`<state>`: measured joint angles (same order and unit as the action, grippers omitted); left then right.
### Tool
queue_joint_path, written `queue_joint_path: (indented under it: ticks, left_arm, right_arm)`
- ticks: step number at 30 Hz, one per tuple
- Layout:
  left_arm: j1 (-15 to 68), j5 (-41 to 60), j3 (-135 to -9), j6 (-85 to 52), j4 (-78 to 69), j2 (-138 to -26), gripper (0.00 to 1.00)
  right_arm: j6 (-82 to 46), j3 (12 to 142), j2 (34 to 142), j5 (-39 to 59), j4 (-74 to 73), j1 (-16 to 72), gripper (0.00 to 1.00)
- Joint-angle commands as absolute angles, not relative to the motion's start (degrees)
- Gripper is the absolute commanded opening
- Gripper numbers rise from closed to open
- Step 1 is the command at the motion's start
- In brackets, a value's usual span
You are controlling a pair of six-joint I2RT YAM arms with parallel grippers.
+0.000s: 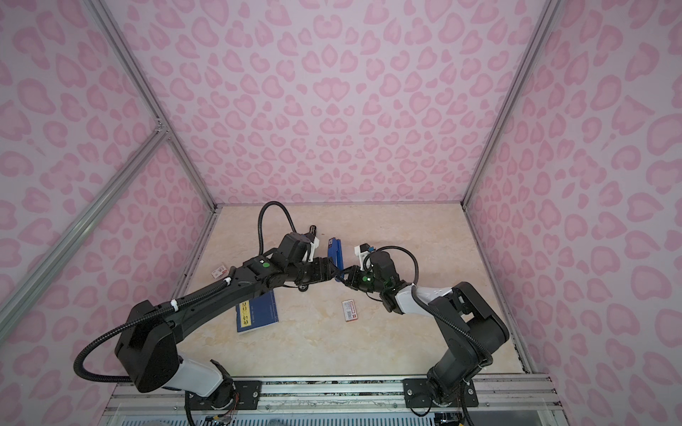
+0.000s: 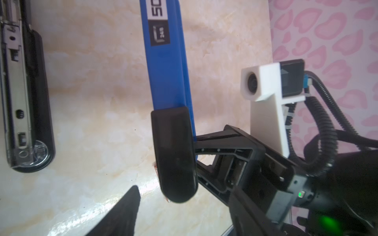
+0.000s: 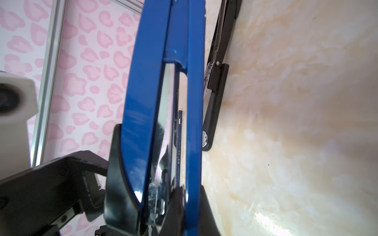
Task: Load the staples into the stapler
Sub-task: 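Grasp the blue stapler top with the left gripper while the right holds its base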
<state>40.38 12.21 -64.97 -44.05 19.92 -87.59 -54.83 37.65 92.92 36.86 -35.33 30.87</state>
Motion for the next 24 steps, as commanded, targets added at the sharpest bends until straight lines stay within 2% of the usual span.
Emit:
queue_joint_path:
  ticks: [1, 15, 22, 24]
  left_arm:
    - [40.6, 11.4, -66.5, -44.8, 20.9, -89.0, 0.69]
    - [40.6, 11.7, -69.4, -45.1, 21.3, -93.5, 0.37]
    - [40.4, 10.6, -70.6, -44.7, 22.8, -93.7, 0.06]
    - [39.9, 10.5, -71.9, -44.6, 24.5, -94.2, 0.03]
  right_arm:
    - [-54.5, 37.2, 92.7, 36.6, -41.1, 31.3, 0.00]
    - [-54.1, 36.1, 93.1, 36.0, -42.1, 32.3, 0.00]
    - [-53.7, 35.4, 93.7, 35.9, -42.1, 32.4, 0.00]
    - [-53.4, 35.1, 93.7, 35.8, -42.2, 32.5, 0.00]
